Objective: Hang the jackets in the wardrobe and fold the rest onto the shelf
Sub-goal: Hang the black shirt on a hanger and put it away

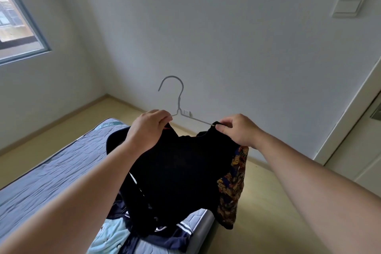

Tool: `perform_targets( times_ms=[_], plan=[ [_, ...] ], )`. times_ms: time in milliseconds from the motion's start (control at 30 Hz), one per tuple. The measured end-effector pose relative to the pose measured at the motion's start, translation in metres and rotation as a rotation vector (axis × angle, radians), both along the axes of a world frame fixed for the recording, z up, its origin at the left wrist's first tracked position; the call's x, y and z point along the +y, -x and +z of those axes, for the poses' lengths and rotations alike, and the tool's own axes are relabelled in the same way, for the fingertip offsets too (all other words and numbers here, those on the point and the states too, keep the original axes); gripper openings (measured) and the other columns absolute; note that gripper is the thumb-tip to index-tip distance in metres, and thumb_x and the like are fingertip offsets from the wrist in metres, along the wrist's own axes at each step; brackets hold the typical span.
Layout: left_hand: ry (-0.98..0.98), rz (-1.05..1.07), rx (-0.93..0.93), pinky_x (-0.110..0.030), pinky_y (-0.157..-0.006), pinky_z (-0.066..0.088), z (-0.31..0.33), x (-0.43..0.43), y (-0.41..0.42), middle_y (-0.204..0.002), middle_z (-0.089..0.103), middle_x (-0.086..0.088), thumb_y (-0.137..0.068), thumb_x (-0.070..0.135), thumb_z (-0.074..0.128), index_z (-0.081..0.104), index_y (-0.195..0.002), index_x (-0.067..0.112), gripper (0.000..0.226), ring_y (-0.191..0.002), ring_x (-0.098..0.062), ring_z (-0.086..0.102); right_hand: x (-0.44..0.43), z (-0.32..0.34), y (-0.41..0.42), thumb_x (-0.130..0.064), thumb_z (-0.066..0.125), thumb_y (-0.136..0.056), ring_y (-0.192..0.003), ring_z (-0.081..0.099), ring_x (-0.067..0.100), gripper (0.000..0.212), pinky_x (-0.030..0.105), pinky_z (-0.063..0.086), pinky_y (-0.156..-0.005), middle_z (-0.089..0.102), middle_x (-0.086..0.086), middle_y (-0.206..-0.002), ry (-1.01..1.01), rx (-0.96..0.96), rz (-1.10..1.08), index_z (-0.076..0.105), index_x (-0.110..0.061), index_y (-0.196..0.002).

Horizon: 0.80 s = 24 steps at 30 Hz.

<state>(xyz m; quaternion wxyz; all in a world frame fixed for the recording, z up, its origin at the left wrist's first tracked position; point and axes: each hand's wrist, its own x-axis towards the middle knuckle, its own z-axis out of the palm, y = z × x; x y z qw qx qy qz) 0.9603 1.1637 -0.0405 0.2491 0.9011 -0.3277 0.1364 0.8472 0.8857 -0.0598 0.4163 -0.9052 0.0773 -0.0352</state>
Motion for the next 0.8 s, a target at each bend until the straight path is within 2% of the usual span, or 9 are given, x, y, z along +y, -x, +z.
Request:
perform_targets(
  times_ms=[133,200,300,400,467,533,633,733,800],
  plan=[
    [0.021,0.044,-0.010,-0.038,-0.081,0.051,0.006,0.004,-0.012,-0.095,0.063,0.007,-0.101,0.038,0.056,0.073,-0.104,0.025,0.021,-0.089,-0.019,0.059,-0.003,-0.008,0.004,-0.020,0.078,-0.088,-0.083,0.070,0.001,0.016,0.021,0.054,-0.082,0.075,-0.015,-0.085,-0.230,-0.268,-0.187,0.073,-0.035,-0.082],
    [0.032,0.080,0.006,-0.038,-0.081,0.050,0.006,0.005,-0.017,-0.093,0.060,0.007,-0.101,0.038,0.056,0.072,-0.103,0.026,0.021,-0.088,-0.019,0.057,-0.005,-0.009,0.006,-0.015,0.082,-0.082,-0.078,0.068,0.007,0.019,0.021,0.055,-0.075,0.073,-0.009,-0.082,-0.273,-0.322,-0.224,0.069,-0.029,-0.080],
    [0.094,0.061,-0.014,-0.036,-0.079,0.049,0.001,0.002,-0.016,-0.091,0.057,0.009,-0.101,0.032,0.057,0.073,-0.103,0.024,0.018,-0.086,-0.018,0.056,-0.003,-0.004,0.007,-0.032,0.084,-0.077,-0.084,0.059,0.007,0.033,0.017,0.043,-0.070,0.060,-0.008,-0.093,-0.054,-0.277,-0.165,0.056,-0.033,-0.095],
    [0.162,0.021,-0.059,-0.034,-0.077,0.048,0.000,-0.004,-0.014,-0.090,0.058,0.009,-0.100,0.027,0.057,0.074,-0.101,0.023,0.017,-0.084,-0.016,0.057,-0.003,0.003,0.009,-0.058,0.076,-0.079,-0.104,0.054,0.010,0.056,0.027,0.046,-0.087,0.055,-0.007,-0.113,0.082,-0.153,-0.098,0.051,-0.034,-0.122],
    [0.175,-0.001,-0.071,-0.033,-0.077,0.048,0.002,-0.007,-0.017,-0.091,0.058,0.010,-0.101,0.027,0.058,0.074,-0.102,0.023,0.016,-0.083,-0.015,0.056,-0.006,0.006,0.011,-0.073,0.062,-0.081,-0.110,0.057,0.010,0.054,0.032,0.049,-0.093,0.060,-0.013,-0.117,0.150,-0.073,-0.046,0.057,-0.039,-0.121],
    [0.178,-0.016,-0.070,-0.032,-0.077,0.048,0.003,-0.009,-0.020,-0.093,0.058,0.010,-0.101,0.027,0.058,0.074,-0.103,0.023,0.017,-0.083,-0.014,0.057,-0.009,0.011,0.016,-0.083,0.052,-0.080,-0.111,0.061,0.009,0.047,0.024,0.048,-0.090,0.066,-0.019,-0.113,0.004,-0.031,-0.012,0.063,-0.047,-0.107],
    [0.190,-0.025,-0.056,-0.033,-0.078,0.049,0.004,-0.011,-0.026,-0.096,0.059,0.010,-0.102,0.026,0.057,0.074,-0.104,0.023,0.017,-0.083,-0.016,0.059,-0.017,0.017,0.017,-0.068,0.053,-0.091,-0.110,0.067,0.019,0.050,0.036,0.052,-0.098,0.073,0.003,-0.113,-0.166,-0.049,-0.050,0.074,-0.025,-0.108],
    [0.191,-0.085,-0.042,-0.036,-0.080,0.051,0.007,-0.023,-0.029,-0.096,0.061,0.009,-0.102,0.025,0.057,0.074,-0.105,0.022,0.017,-0.083,-0.016,0.060,-0.027,0.020,0.020,-0.041,0.066,-0.095,-0.086,0.069,0.001,0.017,0.029,0.052,-0.084,0.076,-0.013,-0.092,-0.037,-0.134,-0.113,0.077,-0.027,-0.097],
    [0.202,-0.132,-0.037,-0.038,-0.079,0.053,0.011,-0.036,-0.029,-0.094,0.061,0.009,-0.102,0.025,0.056,0.073,-0.104,0.022,0.017,-0.082,-0.016,0.060,-0.032,0.024,0.027,-0.037,0.073,-0.091,-0.084,0.069,0.005,0.010,0.032,0.055,-0.081,0.075,-0.010,-0.089,-0.018,-0.139,-0.141,0.075,-0.027,-0.093]
  ],
)
